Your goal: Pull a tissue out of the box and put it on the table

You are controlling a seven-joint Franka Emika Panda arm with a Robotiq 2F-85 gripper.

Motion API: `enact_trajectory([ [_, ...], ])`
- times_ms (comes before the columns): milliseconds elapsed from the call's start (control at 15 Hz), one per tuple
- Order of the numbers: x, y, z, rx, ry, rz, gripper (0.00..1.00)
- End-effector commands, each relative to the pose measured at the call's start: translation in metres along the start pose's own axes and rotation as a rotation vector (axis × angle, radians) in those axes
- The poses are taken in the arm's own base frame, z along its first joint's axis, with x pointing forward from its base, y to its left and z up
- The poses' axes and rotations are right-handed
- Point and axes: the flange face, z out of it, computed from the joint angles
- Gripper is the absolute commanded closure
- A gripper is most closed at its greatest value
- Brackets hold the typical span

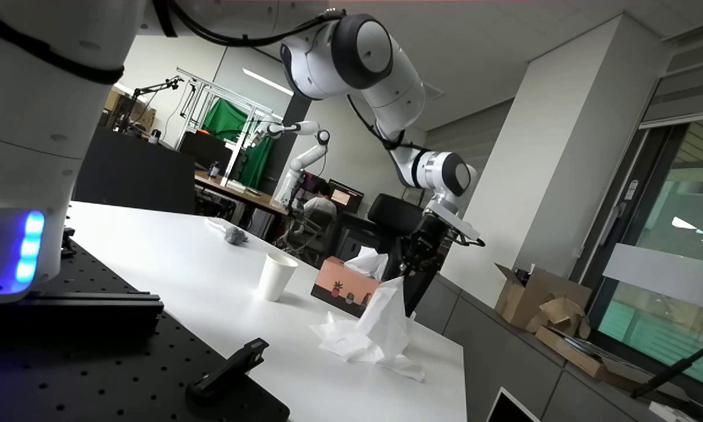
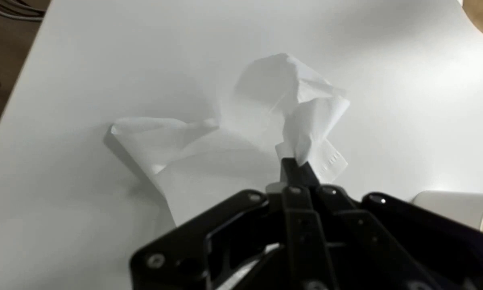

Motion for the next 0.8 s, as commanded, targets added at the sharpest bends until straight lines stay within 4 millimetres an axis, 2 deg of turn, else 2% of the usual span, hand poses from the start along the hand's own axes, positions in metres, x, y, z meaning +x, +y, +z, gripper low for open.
enact_trajectory([
  [0,0.019,-0.018,0.002,0.05,0.023,-0.069,1.0],
  [200,0.045,-0.037,0.011,0.059,0.034,-0.122,1.0],
  [267,0.054,-0.041,0.013,0.046,0.038,-0.129,0.74],
  [400,0.069,-0.049,0.019,0.028,0.045,-0.144,0.68],
  [733,0.09,-0.06,0.034,0.003,0.065,-0.175,0.34],
])
